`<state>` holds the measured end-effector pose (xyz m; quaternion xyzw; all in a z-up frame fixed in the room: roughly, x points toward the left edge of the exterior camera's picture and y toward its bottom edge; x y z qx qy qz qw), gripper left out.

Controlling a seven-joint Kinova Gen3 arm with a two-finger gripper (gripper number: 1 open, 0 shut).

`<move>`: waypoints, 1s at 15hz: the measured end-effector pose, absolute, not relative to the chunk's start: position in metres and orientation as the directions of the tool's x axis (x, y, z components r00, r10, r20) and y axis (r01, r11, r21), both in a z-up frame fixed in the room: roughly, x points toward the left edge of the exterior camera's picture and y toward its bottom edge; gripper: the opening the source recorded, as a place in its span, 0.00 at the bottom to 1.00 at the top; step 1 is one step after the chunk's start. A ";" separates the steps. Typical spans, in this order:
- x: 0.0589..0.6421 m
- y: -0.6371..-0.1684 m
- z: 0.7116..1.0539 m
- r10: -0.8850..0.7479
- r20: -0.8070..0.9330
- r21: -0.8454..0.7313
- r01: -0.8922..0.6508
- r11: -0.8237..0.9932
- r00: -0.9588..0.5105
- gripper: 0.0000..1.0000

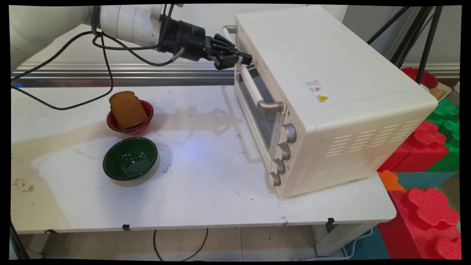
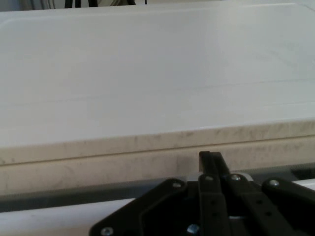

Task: Open the oven

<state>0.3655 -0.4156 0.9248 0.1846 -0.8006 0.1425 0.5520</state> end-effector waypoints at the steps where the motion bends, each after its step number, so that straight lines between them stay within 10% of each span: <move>1: 0.366 -0.416 0.924 -0.138 0.935 -0.026 -0.452 0.892 -0.326 0.00; 15: 0.400 -0.401 0.923 -0.125 0.904 -0.057 -0.407 0.912 -0.408 0.00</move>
